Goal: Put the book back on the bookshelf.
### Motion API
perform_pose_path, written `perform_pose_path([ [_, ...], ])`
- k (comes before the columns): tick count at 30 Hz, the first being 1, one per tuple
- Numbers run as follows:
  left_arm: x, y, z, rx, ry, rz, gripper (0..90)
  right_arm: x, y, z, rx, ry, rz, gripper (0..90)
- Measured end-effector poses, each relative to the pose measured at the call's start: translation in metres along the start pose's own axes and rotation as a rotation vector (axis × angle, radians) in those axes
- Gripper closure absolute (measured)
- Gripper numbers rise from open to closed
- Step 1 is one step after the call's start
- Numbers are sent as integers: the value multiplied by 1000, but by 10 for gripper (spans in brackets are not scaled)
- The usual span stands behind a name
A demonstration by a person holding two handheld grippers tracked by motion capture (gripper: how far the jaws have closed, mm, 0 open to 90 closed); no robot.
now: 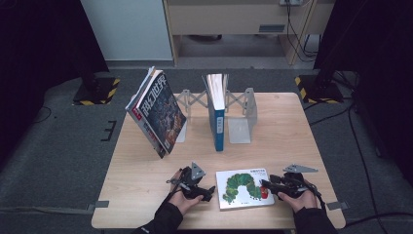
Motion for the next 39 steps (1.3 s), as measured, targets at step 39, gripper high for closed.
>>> perform_pose_path([
  [39, 5, 3, -4, -3, -10, -19, 41, -17, 24, -5, 112, 97, -50, 474],
])
Point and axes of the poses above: each handheld gripper's, and its own axes: z roughly backward along the jaws, y roughly out of its top, x roughly to its right, the point moved 7 cm from there along -z, roughly forward along the jaws, and after that the axes turned 6 degrees about z, right-handed, at the moved point
